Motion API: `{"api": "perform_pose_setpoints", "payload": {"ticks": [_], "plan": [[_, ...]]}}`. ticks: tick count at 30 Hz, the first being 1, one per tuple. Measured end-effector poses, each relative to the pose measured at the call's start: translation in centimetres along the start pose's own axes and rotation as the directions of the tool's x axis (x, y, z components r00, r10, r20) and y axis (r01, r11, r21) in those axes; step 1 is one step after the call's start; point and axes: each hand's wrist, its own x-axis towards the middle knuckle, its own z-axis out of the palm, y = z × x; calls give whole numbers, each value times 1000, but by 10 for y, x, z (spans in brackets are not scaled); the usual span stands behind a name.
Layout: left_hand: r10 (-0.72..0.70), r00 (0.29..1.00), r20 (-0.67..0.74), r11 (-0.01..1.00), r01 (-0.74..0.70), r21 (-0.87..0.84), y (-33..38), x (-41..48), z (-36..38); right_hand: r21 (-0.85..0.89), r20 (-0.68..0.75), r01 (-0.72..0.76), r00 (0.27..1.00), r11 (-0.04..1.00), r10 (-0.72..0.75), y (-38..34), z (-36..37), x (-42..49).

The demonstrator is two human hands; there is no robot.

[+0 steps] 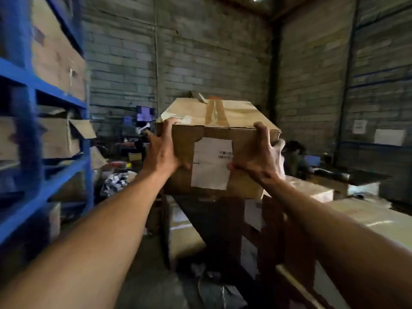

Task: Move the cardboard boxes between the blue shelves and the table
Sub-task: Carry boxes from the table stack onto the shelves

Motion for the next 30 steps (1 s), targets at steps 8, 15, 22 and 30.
{"api": "perform_pose_setpoints", "payload": {"ticks": [8,15,22,30], "plan": [[-283,935,-213,907,333,258,-37,-71,-76,304,296,116,932,946,-209,-47,71,-27],[-426,794,-435,712,590,380,-38,-155,-161,522,492,73,788,850,-370,-116,97,-89],[-424,673,-606,539,725,428,-38,-190,-233,701,534,4,659,713,-529,-190,114,-126],[-347,640,-686,499,745,443,-101,-162,-288,785,489,5,608,619,-626,-279,184,-127]]}}
